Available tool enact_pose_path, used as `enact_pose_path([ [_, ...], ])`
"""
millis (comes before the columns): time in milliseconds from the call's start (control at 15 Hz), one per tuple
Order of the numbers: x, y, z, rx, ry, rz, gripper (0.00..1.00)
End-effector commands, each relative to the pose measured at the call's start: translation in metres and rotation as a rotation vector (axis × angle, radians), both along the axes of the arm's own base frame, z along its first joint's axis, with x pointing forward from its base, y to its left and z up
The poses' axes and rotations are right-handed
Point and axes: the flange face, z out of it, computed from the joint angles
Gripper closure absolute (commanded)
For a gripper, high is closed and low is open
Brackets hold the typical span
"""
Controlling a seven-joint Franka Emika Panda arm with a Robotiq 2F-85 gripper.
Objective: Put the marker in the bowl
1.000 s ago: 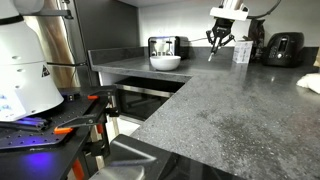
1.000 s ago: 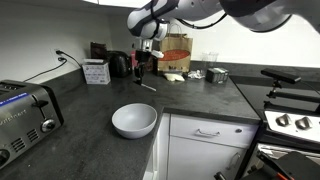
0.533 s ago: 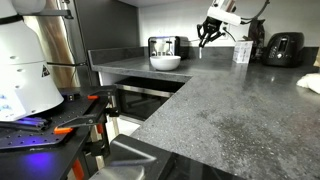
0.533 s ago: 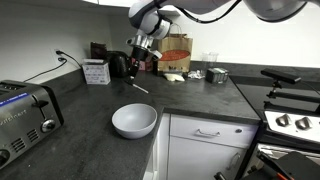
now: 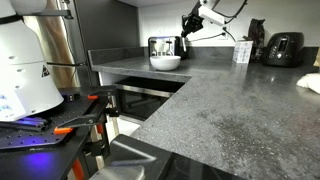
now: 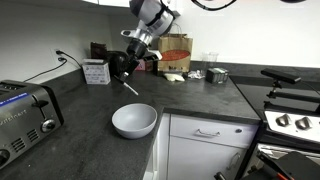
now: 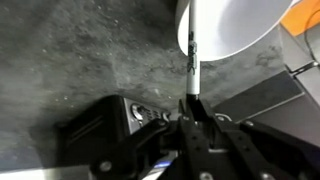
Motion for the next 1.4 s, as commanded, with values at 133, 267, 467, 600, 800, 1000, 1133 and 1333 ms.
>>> enact_pose_path([
  [133, -0.059, 0.009, 0.018, 0.202, 0.065, 0.278, 0.96],
  [267, -0.078, 0.015, 0.009, 0.255, 0.124, 0.395, 0.96],
  [467, -0.098, 0.021, -0.015, 0.28, 0.222, 0.54, 0.96],
  [600, -0.1, 0.022, -0.028, 0.255, 0.235, 0.55, 0.96],
  [800, -0.093, 0.023, -0.045, 0.216, 0.248, 0.521, 0.96],
  [1000, -0.086, 0.018, -0.056, 0.182, 0.246, 0.486, 0.96],
  [1133, -0.083, 0.016, -0.063, 0.161, 0.258, 0.456, 0.6],
  [1333, -0.081, 0.015, -0.063, 0.116, 0.265, 0.422, 0.46],
])
